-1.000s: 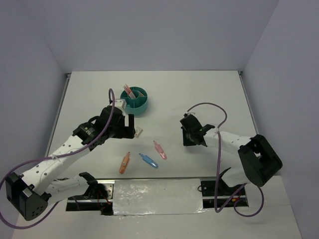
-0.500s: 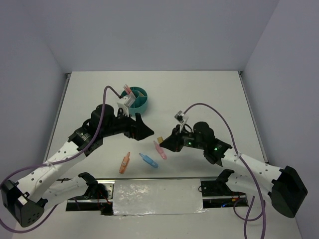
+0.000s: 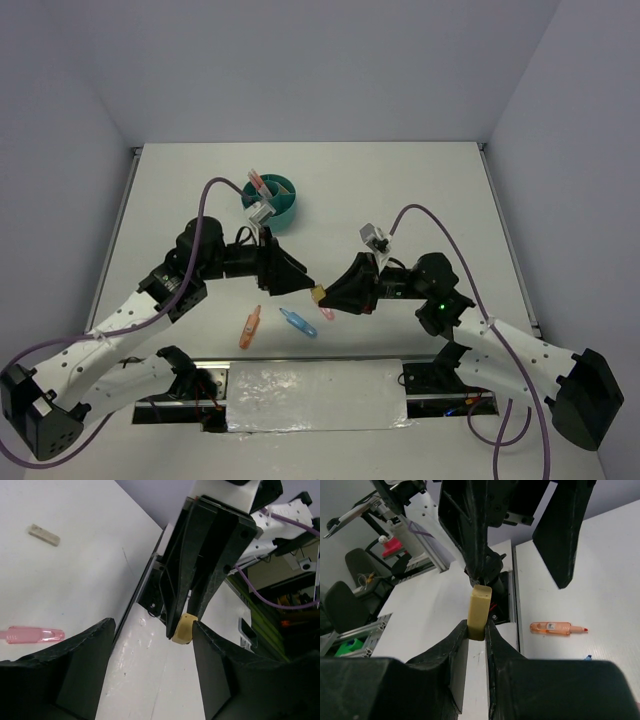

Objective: Sort the stationery into containers
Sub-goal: Pick up the stationery from the center of the board, then place the stationery in the storage box.

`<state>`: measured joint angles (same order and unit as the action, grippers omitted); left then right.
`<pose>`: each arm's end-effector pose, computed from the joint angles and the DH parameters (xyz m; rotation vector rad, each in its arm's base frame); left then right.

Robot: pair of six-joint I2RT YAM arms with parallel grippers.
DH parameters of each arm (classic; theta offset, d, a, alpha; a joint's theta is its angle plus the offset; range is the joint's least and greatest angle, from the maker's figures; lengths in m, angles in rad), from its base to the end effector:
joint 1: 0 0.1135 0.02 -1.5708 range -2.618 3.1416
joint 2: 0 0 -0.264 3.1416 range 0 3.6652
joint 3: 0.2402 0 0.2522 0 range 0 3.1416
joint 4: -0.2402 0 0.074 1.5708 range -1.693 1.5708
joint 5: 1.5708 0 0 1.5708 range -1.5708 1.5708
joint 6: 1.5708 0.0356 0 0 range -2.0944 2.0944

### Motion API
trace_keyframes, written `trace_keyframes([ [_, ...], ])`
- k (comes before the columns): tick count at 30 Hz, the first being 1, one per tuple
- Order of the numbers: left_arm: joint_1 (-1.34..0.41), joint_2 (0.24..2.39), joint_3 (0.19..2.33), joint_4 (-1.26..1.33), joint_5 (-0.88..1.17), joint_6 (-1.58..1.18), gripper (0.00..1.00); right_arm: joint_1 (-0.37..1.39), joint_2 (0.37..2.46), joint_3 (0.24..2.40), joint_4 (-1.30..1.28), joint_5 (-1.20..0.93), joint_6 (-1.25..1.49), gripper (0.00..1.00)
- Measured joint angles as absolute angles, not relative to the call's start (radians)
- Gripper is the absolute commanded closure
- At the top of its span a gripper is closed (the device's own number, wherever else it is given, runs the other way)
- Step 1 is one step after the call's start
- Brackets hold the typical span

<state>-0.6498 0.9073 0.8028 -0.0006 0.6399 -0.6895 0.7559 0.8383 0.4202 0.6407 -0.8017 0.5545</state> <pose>0.1538 -0.1435 0.3449 0.5080 1.8356 -1.4938 0.1193 0.1476 0.2870 -0.9042 1.3552 1.5812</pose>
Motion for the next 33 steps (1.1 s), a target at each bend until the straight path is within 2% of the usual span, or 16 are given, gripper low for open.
trace_keyframes([
  [5,-0.69,0.917,0.802,0.017,0.657,-0.687,0.36,0.756,0.861,0.45,0.63,-0.802,0.55,1.0],
  [9,-0.702,0.917,0.802,0.02,0.661,-0.686,0.48,0.756,0.882,0.471,0.616,-0.796,0.542,1.0],
  [12,-0.703,0.918,0.803,0.023,0.665,-0.686,0.65,0.756,0.891,0.48,0.605,-0.789,0.534,1.0],
  [13,-0.704,0.918,0.803,0.025,0.667,-0.685,0.74,0.756,0.896,0.484,0.598,-0.789,0.532,1.0],
  [15,-0.704,0.918,0.807,0.018,0.666,-0.679,0.82,0.755,0.908,0.493,0.585,-0.791,0.529,1.0],
  [17,-0.704,0.919,0.814,-0.003,0.656,-0.665,0.95,0.755,0.92,0.5,0.574,-0.79,0.525,1.0],
  [18,-0.704,0.92,0.824,-0.024,0.648,-0.656,1.0,0.754,0.924,0.501,0.571,-0.789,0.523,0.87],
  [19,-0.704,0.922,0.836,-0.05,0.632,-0.65,1.0,0.754,0.926,0.502,0.57,-0.788,0.521,0.72],
  [20,-0.706,0.925,0.851,-0.076,0.609,-0.64,1.0,0.753,0.927,0.503,0.567,-0.782,0.517,0.43],
  [21,-0.71,0.929,0.873,-0.106,0.58,-0.631,1.0,0.75,0.928,0.504,0.566,-0.779,0.519,0.26],
  [23,-0.712,0.936,0.916,-0.16,0.485,-0.615,1.0,0.739,0.927,0.504,0.56,-0.779,0.515,0.01],
  [29,-0.687,0.999,1.132,-0.376,0.147,-0.551,1.0,0.591,0.896,0.507,0.427,-0.697,0.488,0.0],
  [33,-0.553,1.116,1.265,-0.455,-0.116,-0.455,1.0,0.488,0.876,0.534,0.19,-0.524,0.451,0.0],
])
